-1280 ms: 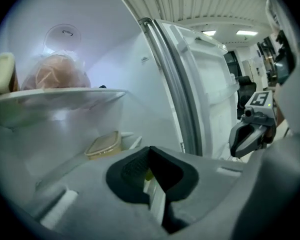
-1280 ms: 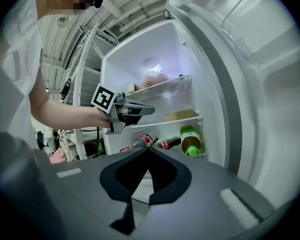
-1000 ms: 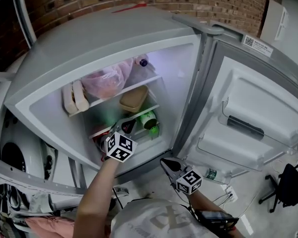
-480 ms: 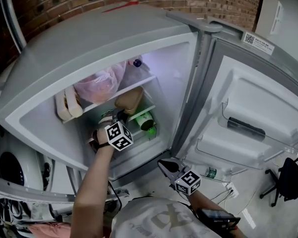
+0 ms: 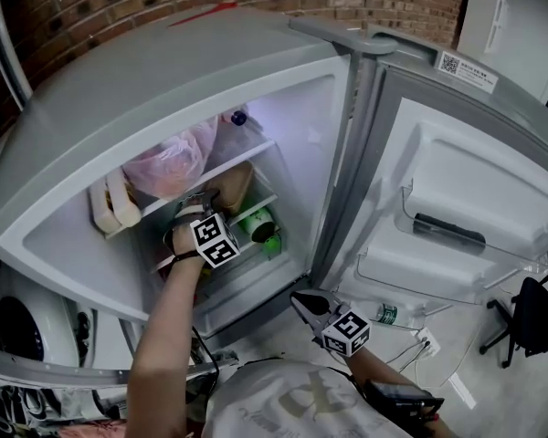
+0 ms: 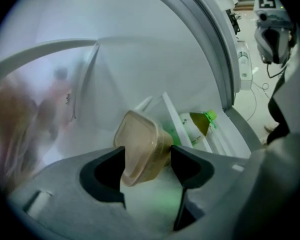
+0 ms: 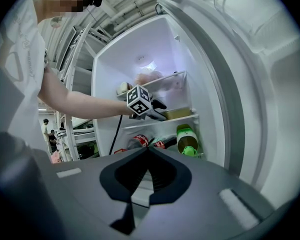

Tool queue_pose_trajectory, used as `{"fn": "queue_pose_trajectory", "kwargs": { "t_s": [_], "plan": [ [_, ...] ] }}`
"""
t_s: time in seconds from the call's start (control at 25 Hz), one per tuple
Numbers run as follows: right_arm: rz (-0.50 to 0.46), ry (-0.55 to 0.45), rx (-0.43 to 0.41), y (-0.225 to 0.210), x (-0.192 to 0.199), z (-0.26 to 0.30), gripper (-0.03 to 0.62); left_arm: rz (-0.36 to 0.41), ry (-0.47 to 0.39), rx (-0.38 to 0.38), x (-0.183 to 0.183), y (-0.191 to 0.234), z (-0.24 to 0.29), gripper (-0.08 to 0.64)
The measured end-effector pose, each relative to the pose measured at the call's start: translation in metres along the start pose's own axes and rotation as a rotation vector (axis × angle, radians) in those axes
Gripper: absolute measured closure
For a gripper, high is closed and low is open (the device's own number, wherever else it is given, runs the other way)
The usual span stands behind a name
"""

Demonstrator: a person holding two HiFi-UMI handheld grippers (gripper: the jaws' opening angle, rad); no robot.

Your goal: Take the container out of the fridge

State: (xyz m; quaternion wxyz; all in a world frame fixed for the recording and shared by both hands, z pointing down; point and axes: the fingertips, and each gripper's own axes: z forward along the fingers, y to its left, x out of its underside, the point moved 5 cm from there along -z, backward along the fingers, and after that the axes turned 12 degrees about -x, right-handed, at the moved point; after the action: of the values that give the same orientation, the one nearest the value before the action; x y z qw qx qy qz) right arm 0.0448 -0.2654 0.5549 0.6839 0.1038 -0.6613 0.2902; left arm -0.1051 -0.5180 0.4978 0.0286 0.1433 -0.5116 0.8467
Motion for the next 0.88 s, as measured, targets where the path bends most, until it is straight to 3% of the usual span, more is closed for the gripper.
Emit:
{"fn": "queue_pose_trajectory", "kwargs": {
  "t_s": [0.12,0.2,0.28,0.88],
  "plan": [
    [0.004,0.000,0.010,-0.003,0.001,0.001,0.584,-0.007,-0.009,0.033,-0.004,0.003,0.005,0.273],
    [0.009,-0.003,0.015,-0.005,0.001,0.002,0.584,-0.023,-0.019,0.067,-0.007,0.001,0.008,0.341],
    [0.010,-0.004,0.014,-0.005,0.001,0.003,0.584,-0.030,-0.021,0.076,-0.008,0.000,0.009,0.344],
    [0.025,-0.003,0.036,0.006,0.011,0.005,0.584,-0.052,-0.071,-0.029,-0.015,-0.002,-0.019,0.408]
  ]
}}
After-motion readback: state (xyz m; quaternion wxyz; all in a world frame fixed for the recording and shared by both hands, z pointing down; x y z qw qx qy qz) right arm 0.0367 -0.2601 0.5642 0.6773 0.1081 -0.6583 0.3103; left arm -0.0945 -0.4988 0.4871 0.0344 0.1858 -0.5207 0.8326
